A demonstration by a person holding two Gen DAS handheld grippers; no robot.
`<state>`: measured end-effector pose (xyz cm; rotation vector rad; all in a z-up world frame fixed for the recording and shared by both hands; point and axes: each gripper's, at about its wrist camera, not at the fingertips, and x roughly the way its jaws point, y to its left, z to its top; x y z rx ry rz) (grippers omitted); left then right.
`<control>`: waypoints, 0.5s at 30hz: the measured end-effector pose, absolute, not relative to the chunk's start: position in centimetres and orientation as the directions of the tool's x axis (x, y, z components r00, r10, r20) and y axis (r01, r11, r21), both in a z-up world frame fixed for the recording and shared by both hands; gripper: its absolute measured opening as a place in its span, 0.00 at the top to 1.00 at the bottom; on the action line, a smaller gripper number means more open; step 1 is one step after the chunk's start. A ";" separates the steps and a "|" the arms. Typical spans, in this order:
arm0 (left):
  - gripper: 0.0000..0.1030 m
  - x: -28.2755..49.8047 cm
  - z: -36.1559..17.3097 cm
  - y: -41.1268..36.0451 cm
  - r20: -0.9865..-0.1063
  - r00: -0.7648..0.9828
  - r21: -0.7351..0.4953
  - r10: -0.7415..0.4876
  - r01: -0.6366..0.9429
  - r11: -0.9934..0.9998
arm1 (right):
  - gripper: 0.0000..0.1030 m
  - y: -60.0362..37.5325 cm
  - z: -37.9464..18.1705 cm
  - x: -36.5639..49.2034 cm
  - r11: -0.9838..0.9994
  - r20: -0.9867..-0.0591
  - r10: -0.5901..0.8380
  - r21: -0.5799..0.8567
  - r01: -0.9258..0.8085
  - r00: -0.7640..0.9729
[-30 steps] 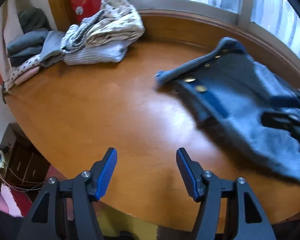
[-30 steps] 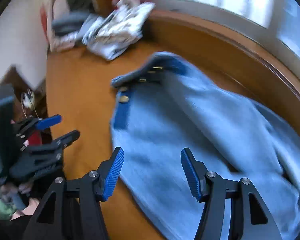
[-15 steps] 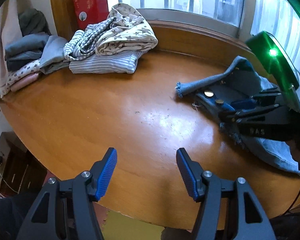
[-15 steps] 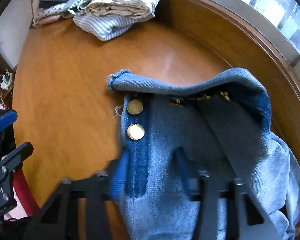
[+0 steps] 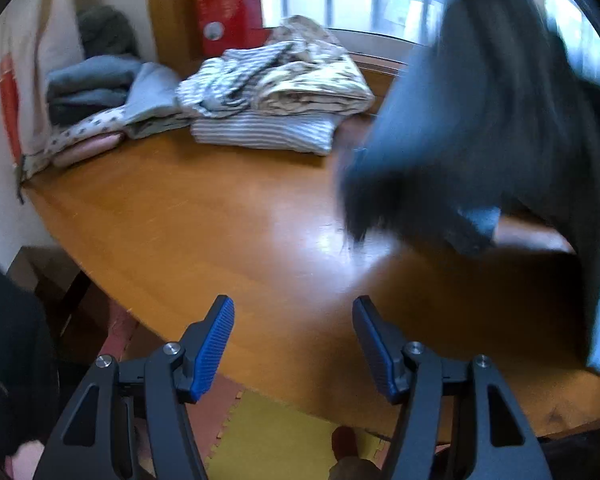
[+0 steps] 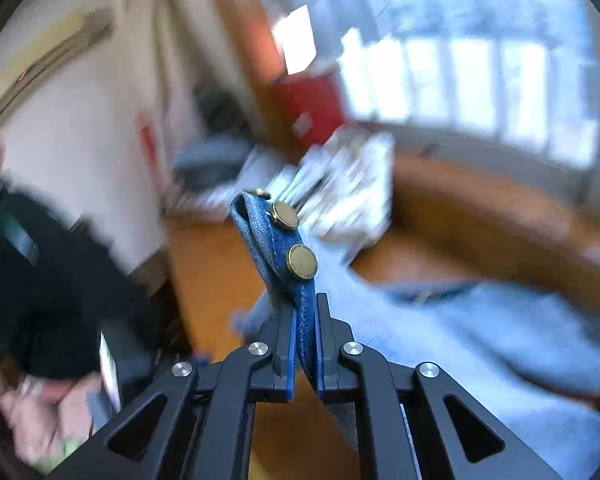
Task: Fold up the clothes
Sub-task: 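Grasp the buttoned waistband with the right gripper and lift it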
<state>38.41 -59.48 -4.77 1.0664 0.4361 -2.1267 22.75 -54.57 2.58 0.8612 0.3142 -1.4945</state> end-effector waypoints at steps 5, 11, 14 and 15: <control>0.43 40.3 -4.3 -60.6 -0.800 -0.361 0.037 -0.479 0.767 -0.640 | 0.87 -55.7 -6.0 27.4 -0.087 -0.848 -0.487 0.285 0.955 0.209; 0.43 41.5 -2.4 -60.8 -0.783 -0.374 0.020 -0.497 0.783 -0.622 | 0.63 -51.9 -5.2 29.8 0.017 -0.896 -0.425 0.133 0.991 0.128; 0.43 41.1 -1.1 -59.9 -0.770 -0.415 -0.010 -0.484 0.766 -0.642 | 0.59 -48.8 -3.4 28.7 -0.011 -0.871 -0.488 0.076 0.997 0.061; 0.43 40.8 -0.8 -59.4 -0.766 -0.435 -0.022 -0.474 0.754 -0.657 | 0.55 -47.8 -3.0 27.7 -0.048 -0.863 -0.505 0.067 0.997 0.034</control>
